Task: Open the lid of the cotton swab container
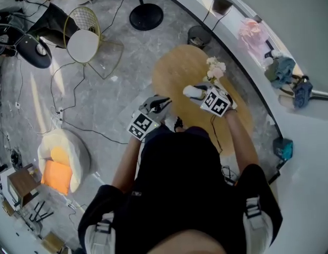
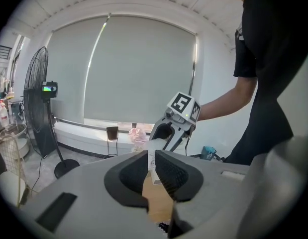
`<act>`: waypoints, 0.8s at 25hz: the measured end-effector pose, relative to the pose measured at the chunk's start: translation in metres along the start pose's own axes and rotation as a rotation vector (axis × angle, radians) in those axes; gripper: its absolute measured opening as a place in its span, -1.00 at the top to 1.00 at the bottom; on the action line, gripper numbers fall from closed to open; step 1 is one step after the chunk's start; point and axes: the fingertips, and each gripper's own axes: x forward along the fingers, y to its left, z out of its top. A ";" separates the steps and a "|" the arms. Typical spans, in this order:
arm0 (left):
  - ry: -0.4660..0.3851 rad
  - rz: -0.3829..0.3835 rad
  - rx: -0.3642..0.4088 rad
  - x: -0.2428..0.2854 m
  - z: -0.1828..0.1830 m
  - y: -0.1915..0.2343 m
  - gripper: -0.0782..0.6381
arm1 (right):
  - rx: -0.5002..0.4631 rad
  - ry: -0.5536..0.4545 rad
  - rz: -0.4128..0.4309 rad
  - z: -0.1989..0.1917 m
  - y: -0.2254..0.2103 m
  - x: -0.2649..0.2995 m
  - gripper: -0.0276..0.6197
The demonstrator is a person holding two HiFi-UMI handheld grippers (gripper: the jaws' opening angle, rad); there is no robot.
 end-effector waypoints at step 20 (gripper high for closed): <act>0.054 -0.287 0.070 -0.028 -0.011 0.007 -0.01 | -0.076 -0.061 0.056 0.128 0.058 -0.033 0.27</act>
